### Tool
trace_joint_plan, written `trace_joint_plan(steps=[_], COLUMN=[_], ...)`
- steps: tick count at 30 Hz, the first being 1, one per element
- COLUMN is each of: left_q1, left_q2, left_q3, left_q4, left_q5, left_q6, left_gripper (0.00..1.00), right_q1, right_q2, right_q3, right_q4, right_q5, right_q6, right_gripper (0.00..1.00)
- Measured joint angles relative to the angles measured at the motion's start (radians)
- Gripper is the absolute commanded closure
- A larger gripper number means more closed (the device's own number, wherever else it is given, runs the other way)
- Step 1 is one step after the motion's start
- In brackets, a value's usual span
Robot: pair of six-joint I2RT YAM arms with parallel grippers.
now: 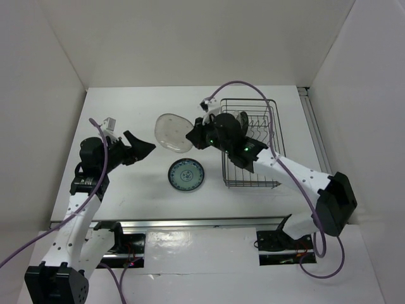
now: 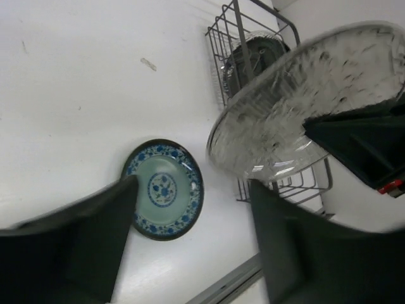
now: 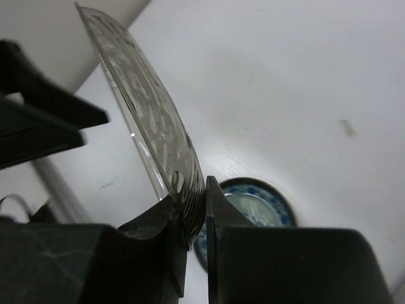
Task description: Load the plates into the dish rack
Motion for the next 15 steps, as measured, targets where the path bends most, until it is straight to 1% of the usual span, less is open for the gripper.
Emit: trace_joint_plan(steps=[1, 2, 6, 8, 10, 11, 13, 15], left_q1=[0.0, 0.0, 0.0, 0.0, 0.0, 0.0, 0.0, 0.0], left_q2=[0.0, 0.0, 0.0, 0.0, 0.0, 0.0, 0.0, -0.003], left_q3=[0.0, 0.0, 0.0, 0.0, 0.0, 0.0, 0.0, 0.0], left_q4=[-0.005, -0.01, -0.025, -0.028, -0.032, -0.033, -0.038, -0.049], left_q5=[-0.004, -0.007, -0.011, -0.011, -0.014, -0.015, -0.016, -0.026], left_q6=[-0.005, -0.008, -0.01, -0.01, -0.01, -0.01, -0.01, -0.01], left_gripper=[0.0, 0.0, 0.0, 0.0, 0.0, 0.0, 0.0, 0.0], right_q1=[0.0, 0.0, -0.023, -0.063, -0.153, -0.172, -0.266, -0.353], right_q2=[-0.022, -0.042, -0.142, -0.187, -0.222, -0.227, -0.234, -0.226], right_q3=[0.005, 0.013, 0.065, 0.091, 0.123, 0.127, 0.129, 0.129], right_q4=[-0.036, -0.07, -0.187, -0.231, -0.281, -0.29, -0.318, -0.364], right_q5=[0.068, 0.132, 0.466, 0.603, 0.742, 0.769, 0.83, 0.854], right_q6=[-0.003, -0.006, -0.021, -0.031, -0.039, -0.04, -0.046, -0.047], right_gripper=[1.0, 1.0, 1.0, 1.0, 1.0, 0.99, 0.99, 0.99])
